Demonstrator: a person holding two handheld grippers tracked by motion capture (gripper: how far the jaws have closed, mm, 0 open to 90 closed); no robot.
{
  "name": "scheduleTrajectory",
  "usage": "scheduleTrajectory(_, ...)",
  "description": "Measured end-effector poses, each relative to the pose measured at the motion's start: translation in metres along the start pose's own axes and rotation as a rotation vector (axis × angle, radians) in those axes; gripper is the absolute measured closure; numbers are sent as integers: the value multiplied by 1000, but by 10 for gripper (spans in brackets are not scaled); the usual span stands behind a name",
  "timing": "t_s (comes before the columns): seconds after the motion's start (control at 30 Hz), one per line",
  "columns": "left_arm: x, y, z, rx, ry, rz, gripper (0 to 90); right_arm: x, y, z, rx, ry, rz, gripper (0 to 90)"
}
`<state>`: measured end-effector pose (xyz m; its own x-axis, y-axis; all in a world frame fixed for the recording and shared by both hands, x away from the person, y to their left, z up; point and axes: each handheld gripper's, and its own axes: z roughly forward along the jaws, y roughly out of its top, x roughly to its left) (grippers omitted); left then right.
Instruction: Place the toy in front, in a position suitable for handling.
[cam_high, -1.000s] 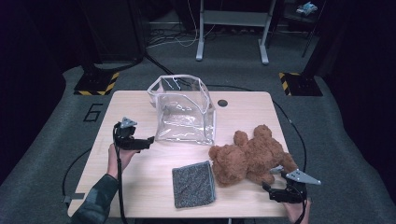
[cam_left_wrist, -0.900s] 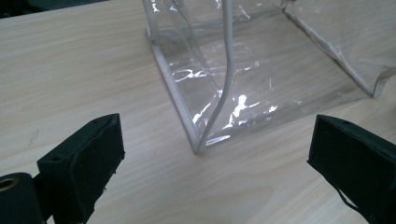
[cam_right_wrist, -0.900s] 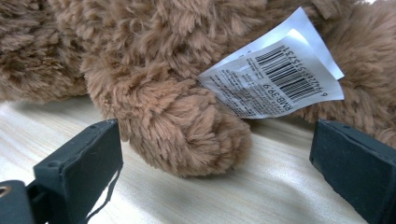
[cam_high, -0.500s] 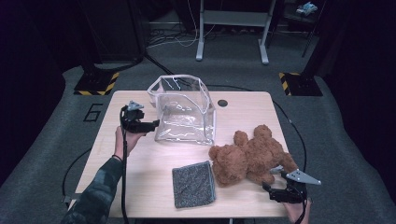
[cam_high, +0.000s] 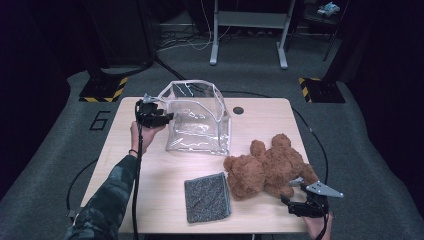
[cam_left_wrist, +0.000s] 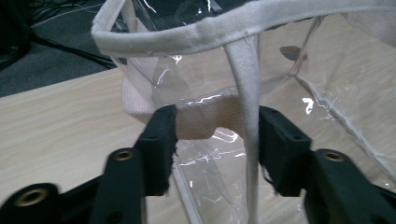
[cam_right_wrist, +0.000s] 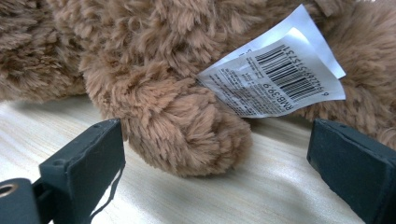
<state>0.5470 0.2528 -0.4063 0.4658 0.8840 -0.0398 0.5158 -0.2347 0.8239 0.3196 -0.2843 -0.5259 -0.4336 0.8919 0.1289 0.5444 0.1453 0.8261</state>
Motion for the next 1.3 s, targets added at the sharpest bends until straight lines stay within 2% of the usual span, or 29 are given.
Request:
scheduleTrajectory(0.1,-3,-1,5,8,1,12,588,0,0,0,-1,-5,-3,42)
scheduleTrajectory(0.17,-4,-1,7,-5,4,-6,631,0,0,0,-4,-5,-8,43)
scheduleTrajectory(0.23,-4,-1,8,3,-5,-1,686,0,0,0,-1,-6,-6,45)
scheduleTrajectory(0.33,-5,-2,8,-3,-15,-18,769,0,0,0,-2,-6,-3,47)
scheduleTrajectory(0.43,-6,-1,8,-3,-6,0,815,0,0,0,-3,-6,-9,50)
scheduleTrajectory(0.5,-6,-1,7,-6,-2,1,827,0,0,0,-3,-5,-8,50)
scheduleTrajectory(0.53,-6,-1,6,-17,14,2,832,0,0,0,-1,-5,-8,50)
scheduleTrajectory(0.63,-4,-2,4,-30,30,-23,837,0,0,0,0,-7,-5,50)
scheduleTrajectory(0.77,0,-3,1,-35,38,-35,837,0,0,0,-1,-6,-7,50)
scheduleTrajectory(0.93,10,-7,-5,-46,57,-67,838,0,0,0,-2,-8,-9,51)
scheduleTrajectory(1.03,13,-8,-7,-41,62,-66,839,0,0,0,-1,-7,-9,51)
scheduleTrajectory(1.07,16,-10,-8,-56,68,-96,839,0,0,0,-1,-7,-7,51)
scheduleTrajectory(1.3,30,-14,-14,-67,102,-122,840,0,0,0,-1,-15,-9,51)
